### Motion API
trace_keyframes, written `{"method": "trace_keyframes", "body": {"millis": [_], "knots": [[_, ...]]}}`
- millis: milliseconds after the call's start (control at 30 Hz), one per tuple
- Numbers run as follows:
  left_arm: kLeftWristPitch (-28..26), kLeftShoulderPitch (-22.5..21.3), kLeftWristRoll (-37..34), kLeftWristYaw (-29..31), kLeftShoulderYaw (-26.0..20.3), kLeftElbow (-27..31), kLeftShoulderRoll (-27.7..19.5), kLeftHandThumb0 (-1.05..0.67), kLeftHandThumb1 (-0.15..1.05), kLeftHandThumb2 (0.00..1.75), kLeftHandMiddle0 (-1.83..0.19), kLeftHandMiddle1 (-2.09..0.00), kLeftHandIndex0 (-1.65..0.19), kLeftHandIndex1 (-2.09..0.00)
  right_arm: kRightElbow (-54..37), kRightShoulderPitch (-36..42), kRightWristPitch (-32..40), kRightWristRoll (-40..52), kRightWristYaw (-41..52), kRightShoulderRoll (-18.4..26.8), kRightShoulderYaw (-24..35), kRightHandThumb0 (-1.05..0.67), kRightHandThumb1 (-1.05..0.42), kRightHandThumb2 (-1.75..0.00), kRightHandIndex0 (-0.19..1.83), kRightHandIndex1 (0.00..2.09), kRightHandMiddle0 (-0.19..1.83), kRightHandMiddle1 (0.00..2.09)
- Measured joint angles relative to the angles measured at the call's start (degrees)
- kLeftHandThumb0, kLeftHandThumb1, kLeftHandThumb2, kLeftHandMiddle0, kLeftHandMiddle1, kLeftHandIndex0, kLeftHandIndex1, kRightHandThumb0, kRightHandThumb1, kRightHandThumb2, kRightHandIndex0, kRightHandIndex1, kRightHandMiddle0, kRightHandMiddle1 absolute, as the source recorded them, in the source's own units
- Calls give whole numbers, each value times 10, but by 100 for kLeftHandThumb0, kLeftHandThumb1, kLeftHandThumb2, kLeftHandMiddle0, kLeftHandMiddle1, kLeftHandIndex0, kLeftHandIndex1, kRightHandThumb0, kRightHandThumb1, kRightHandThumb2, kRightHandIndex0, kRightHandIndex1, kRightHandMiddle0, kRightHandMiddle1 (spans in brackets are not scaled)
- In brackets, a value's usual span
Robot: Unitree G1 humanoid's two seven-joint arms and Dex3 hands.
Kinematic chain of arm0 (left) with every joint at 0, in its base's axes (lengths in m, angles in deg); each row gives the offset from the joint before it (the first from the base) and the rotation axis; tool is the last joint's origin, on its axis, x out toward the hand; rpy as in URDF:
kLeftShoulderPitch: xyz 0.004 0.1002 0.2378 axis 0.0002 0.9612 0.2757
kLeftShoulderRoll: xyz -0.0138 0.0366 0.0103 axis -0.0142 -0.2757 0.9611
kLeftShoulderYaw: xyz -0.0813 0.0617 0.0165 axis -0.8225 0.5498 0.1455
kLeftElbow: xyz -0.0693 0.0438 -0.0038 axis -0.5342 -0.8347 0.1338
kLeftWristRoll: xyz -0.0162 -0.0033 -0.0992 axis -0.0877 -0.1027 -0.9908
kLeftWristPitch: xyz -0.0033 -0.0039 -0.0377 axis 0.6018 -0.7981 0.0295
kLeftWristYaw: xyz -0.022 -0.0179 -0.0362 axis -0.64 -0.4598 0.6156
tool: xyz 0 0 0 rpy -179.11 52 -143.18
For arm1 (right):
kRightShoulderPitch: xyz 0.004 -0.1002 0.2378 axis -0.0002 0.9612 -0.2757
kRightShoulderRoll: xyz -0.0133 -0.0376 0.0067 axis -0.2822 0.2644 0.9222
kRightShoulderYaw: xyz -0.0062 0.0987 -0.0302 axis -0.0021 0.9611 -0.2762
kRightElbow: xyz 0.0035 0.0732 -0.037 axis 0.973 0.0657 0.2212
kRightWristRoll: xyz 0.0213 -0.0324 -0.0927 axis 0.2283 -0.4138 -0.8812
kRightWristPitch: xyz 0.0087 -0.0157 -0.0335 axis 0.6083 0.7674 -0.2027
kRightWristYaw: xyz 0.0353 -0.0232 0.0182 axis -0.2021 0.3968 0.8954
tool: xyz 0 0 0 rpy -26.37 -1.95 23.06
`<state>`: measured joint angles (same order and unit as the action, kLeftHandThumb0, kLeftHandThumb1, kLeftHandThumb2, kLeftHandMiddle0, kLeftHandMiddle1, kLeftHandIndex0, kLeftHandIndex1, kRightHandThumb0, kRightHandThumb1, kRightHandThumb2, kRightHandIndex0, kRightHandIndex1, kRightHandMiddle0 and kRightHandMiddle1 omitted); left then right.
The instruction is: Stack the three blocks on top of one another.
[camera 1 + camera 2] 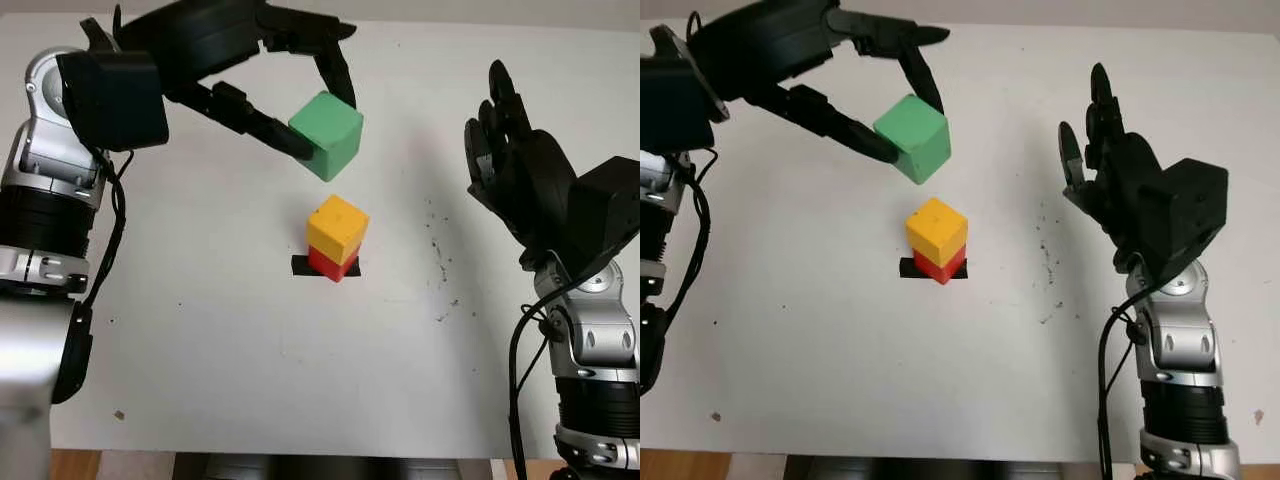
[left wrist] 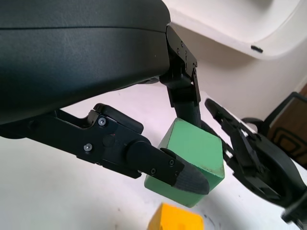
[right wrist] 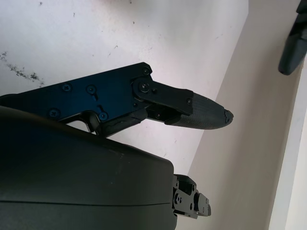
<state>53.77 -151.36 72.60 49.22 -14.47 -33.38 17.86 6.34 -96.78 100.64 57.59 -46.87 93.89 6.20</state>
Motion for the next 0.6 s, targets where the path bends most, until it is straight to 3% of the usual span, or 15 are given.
{"method": "trace_keyframes", "body": {"millis": [600], "knots": [[-22,55,1,-15,0,48,5,-55,105,10,-14,-6,-41,-141,0,0,10,0,-7,-2,-2,-59,-105,-67,-18,4,-16,6]]}}
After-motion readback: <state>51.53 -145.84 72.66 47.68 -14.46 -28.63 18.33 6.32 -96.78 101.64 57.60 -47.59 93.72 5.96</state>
